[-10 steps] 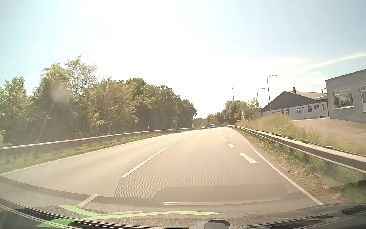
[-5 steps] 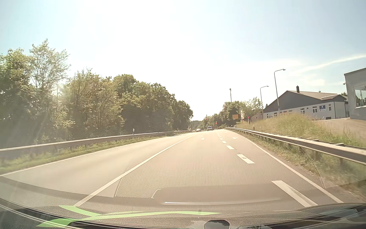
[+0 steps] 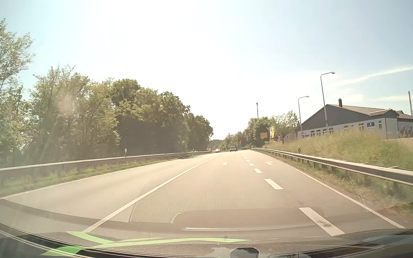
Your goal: Follow the waypoints while adhering to traffic rules and regulations
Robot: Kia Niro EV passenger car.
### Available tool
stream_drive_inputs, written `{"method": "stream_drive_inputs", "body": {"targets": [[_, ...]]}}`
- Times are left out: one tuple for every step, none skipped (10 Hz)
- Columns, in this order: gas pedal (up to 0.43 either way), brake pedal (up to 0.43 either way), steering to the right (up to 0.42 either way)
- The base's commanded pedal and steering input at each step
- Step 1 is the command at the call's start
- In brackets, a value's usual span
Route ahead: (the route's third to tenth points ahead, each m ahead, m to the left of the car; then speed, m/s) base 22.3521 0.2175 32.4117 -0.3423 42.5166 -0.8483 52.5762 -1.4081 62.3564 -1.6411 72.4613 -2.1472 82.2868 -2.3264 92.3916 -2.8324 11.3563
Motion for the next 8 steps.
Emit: {"method": "stream_drive_inputs", "body": {"targets": [[0.059,0.000,0.009],[0.059,0.000,0.008],[0.059,0.000,0.008],[0.059,0.000,0.008],[0.059,0.000,0.008],[0.059,0.000,0.007],[0.059,0.000,0.006],[0.059,0.000,0.006]]}}
